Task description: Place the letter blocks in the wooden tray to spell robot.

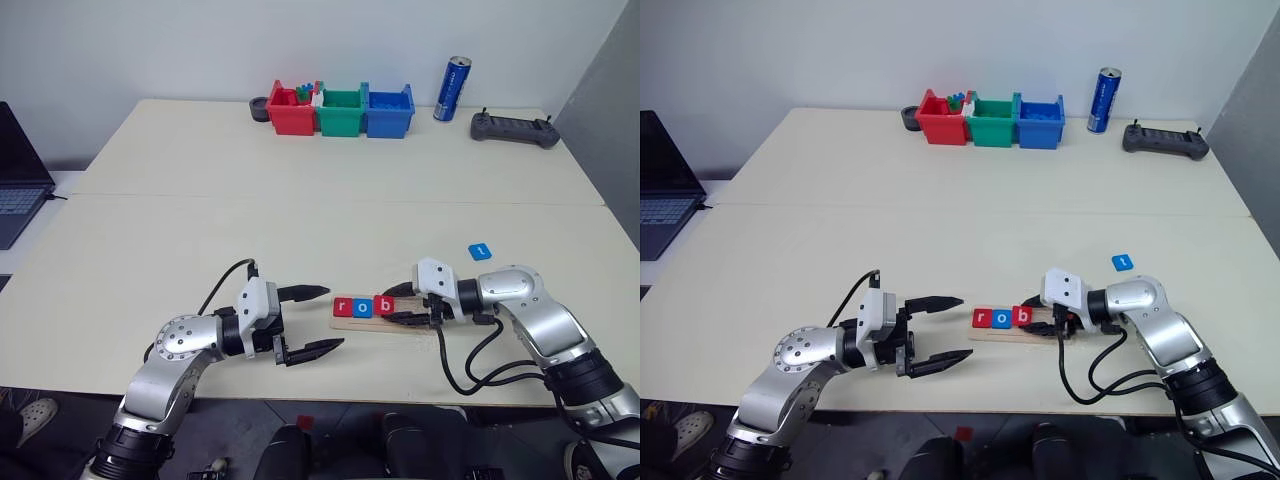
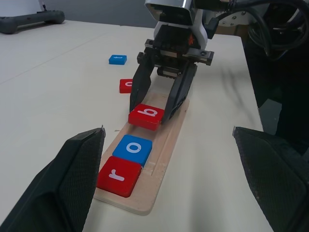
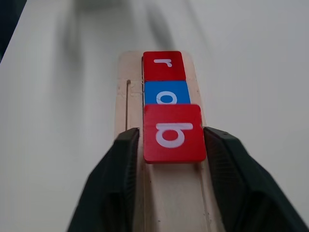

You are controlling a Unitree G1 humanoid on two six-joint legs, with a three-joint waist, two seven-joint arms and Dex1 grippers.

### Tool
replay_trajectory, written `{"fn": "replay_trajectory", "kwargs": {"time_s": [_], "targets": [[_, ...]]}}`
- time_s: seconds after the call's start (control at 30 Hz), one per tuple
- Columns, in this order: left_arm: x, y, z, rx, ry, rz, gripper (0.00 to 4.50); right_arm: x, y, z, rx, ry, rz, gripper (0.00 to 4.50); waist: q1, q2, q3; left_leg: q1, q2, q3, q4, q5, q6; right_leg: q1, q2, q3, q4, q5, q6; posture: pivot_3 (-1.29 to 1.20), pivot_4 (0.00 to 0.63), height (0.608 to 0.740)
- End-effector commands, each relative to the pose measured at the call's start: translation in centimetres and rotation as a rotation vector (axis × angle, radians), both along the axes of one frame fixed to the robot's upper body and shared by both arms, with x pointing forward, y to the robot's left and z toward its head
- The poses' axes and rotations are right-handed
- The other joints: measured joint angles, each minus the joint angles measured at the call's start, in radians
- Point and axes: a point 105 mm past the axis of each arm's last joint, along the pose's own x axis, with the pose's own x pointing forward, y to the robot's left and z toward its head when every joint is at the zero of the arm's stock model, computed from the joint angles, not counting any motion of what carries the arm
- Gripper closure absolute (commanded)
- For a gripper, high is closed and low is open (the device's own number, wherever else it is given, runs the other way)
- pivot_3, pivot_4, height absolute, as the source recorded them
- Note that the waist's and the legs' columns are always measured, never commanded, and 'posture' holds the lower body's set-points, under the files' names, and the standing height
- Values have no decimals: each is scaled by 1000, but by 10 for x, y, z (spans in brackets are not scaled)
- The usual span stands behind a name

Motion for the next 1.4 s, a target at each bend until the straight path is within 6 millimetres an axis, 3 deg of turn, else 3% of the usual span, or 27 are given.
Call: {"fn": "replay_trajectory", "kwargs": {"time_s": [0.03,0.13,0.5,0.6,0.97,1.17,1.4], "targets": [[-3,-3,10,-9,-42,-22,0,1,5,9,20,-32,18,926,0,0,0,0,0,0,0,0,0,0,0,0,0,0,0,0,150,740],[-3,-3,10,-7,-41,-22,0,2,5,9,23,-30,17,6,0,0,0,0,0,0,0,0,0,0,0,0,0,0,0,0,150,740],[-2,-3,9,-3,-41,-27,0,3,4,16,46,-26,10,6,0,0,0,0,0,0,0,0,0,0,0,0,0,0,0,0,150,740],[-1,-3,9,-3,-43,-28,0,0,3,20,70,-14,19,576,0,0,0,0,0,0,0,0,0,0,0,0,0,0,0,0,150,740],[-2,-3,9,-1,-41,-33,0,-8,4,18,79,2,45,4493,0,0,0,0,0,0,0,0,0,0,0,0,0,0,0,0,150,740],[-3,-4,9,1,-40,-35,0,-19,8,8,48,21,83,4493,0,0,0,0,0,0,0,0,0,0,0,0,0,0,0,0,150,740],[-3,-3,9,3,-40,-33,0,-17,14,-2,34,8,79,4493,-1,0,0,0,0,0,0,0,0,0,0,0,0,0,0,0,150,740]]}}
